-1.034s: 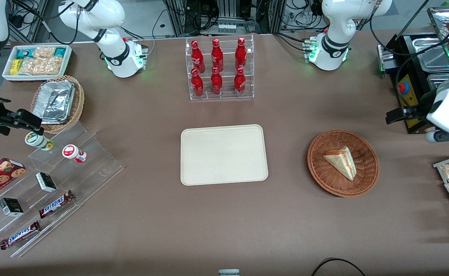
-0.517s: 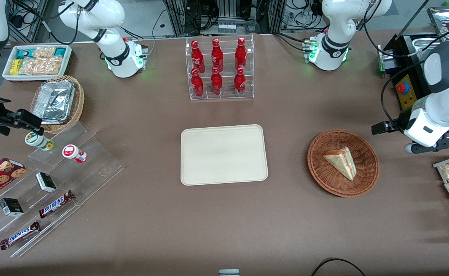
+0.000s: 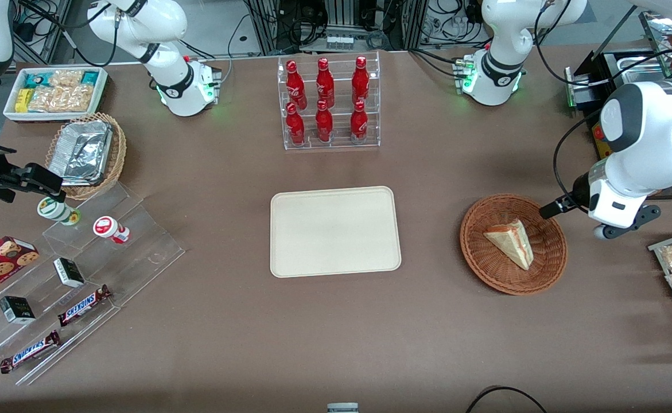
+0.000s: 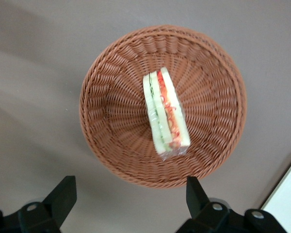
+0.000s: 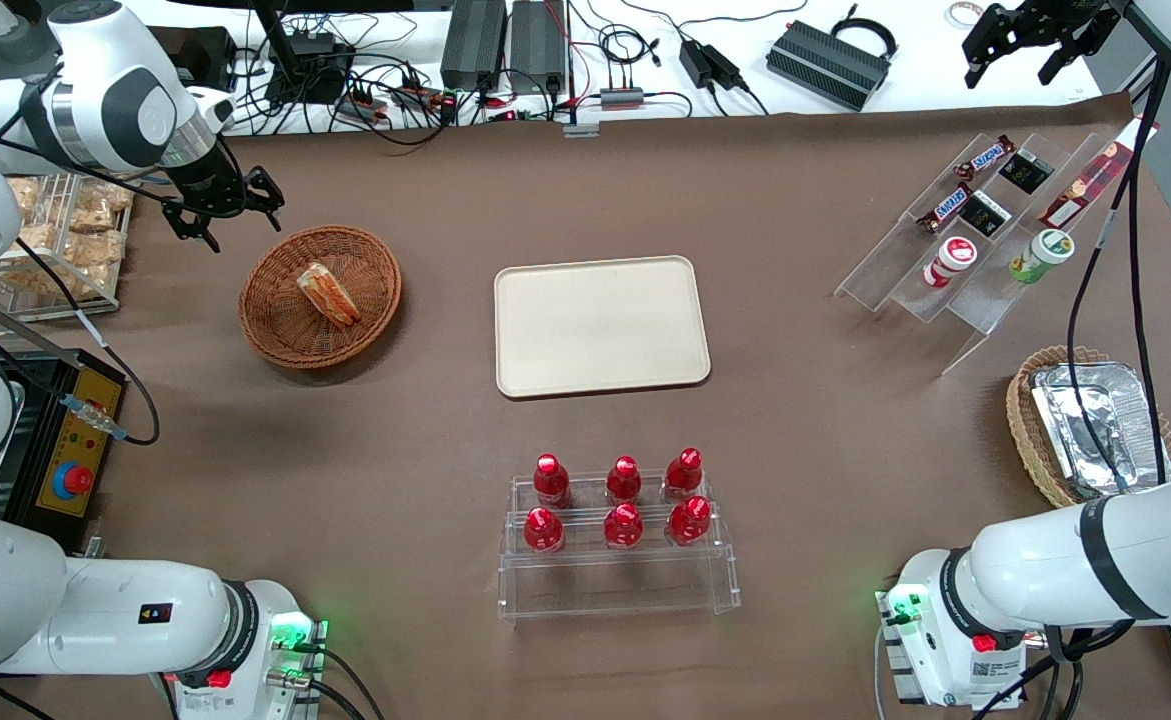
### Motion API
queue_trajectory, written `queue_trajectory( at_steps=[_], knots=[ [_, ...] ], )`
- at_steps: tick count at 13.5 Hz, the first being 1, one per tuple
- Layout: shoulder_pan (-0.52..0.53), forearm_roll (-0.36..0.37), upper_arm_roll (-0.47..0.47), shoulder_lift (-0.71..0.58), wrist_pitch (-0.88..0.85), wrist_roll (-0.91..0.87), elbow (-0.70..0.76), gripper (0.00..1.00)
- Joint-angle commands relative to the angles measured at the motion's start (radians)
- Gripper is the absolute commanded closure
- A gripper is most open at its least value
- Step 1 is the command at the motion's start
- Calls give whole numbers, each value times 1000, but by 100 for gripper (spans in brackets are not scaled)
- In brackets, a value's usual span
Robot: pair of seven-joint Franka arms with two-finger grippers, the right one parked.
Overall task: Place sandwich from basket to tray
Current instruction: 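Lower the left gripper onto the wrapped sandwich and close on it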
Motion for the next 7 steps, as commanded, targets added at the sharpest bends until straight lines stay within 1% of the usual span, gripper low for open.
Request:
queue_trajectory(
  at_steps=[1, 2, 3, 7],
  knots=[
    [-27, -17, -10, -34, 102, -251, -71, 0],
    [-44, -15, -10, -28, 137, -347, -82, 0],
    [-55, -15, -10, -27, 159, -385, -92, 0],
    [-67, -15, -11, 12, 199, -399, -99, 0]
  ],
)
